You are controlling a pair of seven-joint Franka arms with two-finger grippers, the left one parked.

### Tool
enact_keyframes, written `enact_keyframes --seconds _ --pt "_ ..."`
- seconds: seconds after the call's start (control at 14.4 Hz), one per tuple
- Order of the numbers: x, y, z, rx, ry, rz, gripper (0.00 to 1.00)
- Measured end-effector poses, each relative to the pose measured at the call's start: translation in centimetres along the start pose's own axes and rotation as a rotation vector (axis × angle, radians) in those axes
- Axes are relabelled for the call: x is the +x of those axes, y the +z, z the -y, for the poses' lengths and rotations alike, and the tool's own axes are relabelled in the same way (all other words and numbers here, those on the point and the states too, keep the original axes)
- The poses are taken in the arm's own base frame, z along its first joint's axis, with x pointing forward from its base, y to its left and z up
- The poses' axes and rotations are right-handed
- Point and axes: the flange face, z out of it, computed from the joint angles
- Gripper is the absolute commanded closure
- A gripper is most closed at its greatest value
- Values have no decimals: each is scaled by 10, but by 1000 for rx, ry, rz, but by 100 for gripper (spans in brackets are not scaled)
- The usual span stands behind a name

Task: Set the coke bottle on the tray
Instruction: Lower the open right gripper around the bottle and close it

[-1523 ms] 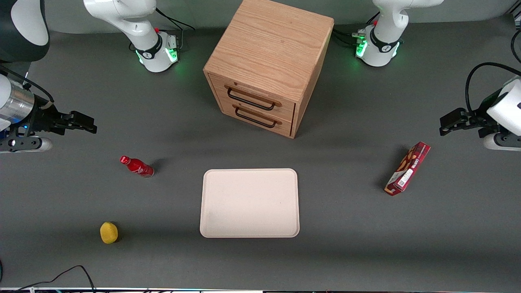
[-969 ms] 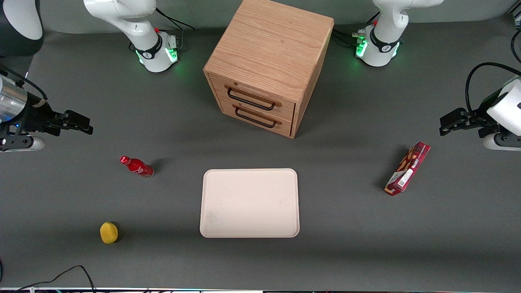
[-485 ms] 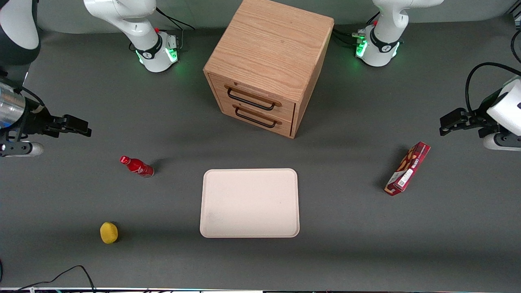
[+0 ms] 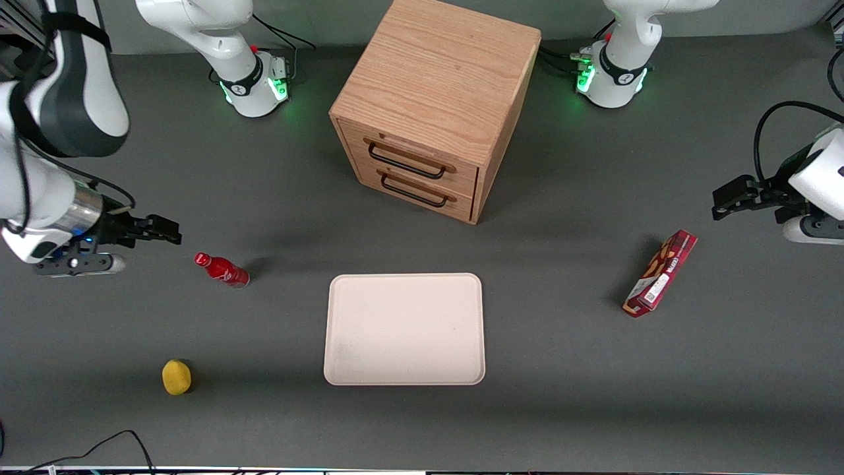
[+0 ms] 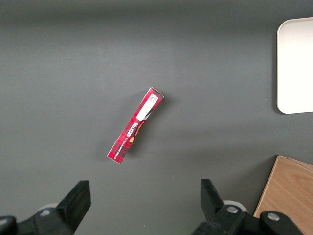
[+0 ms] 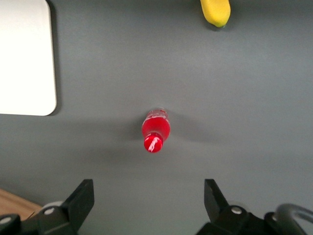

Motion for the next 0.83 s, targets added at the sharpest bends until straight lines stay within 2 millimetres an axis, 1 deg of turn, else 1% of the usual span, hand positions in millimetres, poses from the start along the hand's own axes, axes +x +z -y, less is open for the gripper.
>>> enact_keyframes --seconds 0.21,0.35,0.42,0.55,0.69,0.83 --pt "-16 50 0 -5 -32 -50 1" --pt "-27 78 -1 -10 -58 -80 1" --pt "-30 88 -1 -12 -71 -88 2" --pt "-34 99 -4 -14 -88 -100 4" --pt "-33 103 -7 -16 -93 -111 8" --pt "-30 108 -8 -17 -94 -127 10"
